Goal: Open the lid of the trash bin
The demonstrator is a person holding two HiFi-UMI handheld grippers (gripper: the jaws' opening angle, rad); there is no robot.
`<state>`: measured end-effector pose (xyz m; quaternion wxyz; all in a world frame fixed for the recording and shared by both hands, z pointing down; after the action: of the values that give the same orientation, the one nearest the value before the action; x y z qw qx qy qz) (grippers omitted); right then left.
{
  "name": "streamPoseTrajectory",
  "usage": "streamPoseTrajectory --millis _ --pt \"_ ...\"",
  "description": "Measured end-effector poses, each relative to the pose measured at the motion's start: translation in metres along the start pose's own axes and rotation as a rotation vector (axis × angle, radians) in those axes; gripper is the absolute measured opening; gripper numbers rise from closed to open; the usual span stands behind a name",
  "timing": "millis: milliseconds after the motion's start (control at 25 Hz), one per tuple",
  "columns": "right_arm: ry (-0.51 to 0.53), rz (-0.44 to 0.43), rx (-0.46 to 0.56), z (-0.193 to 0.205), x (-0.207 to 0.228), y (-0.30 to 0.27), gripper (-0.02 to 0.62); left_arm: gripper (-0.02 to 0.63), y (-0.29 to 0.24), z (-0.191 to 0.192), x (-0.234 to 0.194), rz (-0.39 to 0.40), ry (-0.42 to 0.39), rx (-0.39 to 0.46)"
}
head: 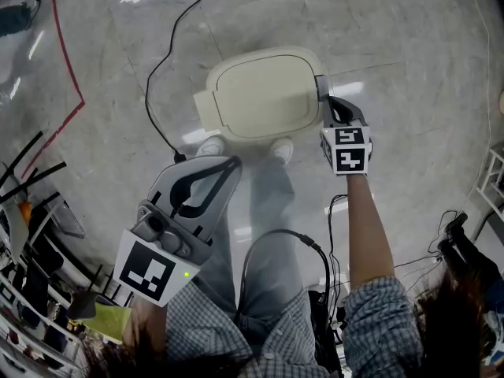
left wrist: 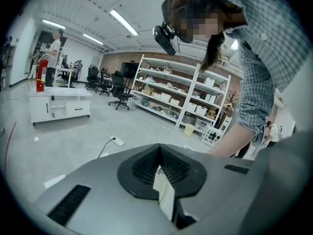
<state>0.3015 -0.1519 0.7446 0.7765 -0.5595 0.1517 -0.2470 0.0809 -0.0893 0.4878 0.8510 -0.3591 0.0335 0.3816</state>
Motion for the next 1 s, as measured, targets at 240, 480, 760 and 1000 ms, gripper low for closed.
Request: streamPoseTrajectory --millis 240,480,760,1000 --pt "0.002 -0.003 -0.008 -0.002 -0.003 0.003 0.017 -0.002 0.009 0.001 -0.005 -0.019 0.019 0.012" --pt "0.001 0.001 -0.015 -0.002 0.001 -0.001 0.017 -0.003 0.004 0.001 -0.005 -0.018 0.013 0.010" --pt "-0.012 0.009 -0.001 -0.003 0.002 -0.002 0.017 -0.003 0.006 0.004 -0.006 -0.022 0.014 0.010" --pt "-0.130 -0.025 0.064 -0.003 0.005 0.007 0.017 -0.003 0.014 0.002 -0.002 -0.018 0.001 0.015"
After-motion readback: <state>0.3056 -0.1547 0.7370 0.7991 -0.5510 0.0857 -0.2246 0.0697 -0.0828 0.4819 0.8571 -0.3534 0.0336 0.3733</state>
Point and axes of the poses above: the fingertips, and each gripper's own axes: y backward along the fingers, x to its right, z out of its underside, the point moved 4 cm from there along y, backward along the fingers, and after that the axes turned 10 degrees about -x, right-handed, at the moved point
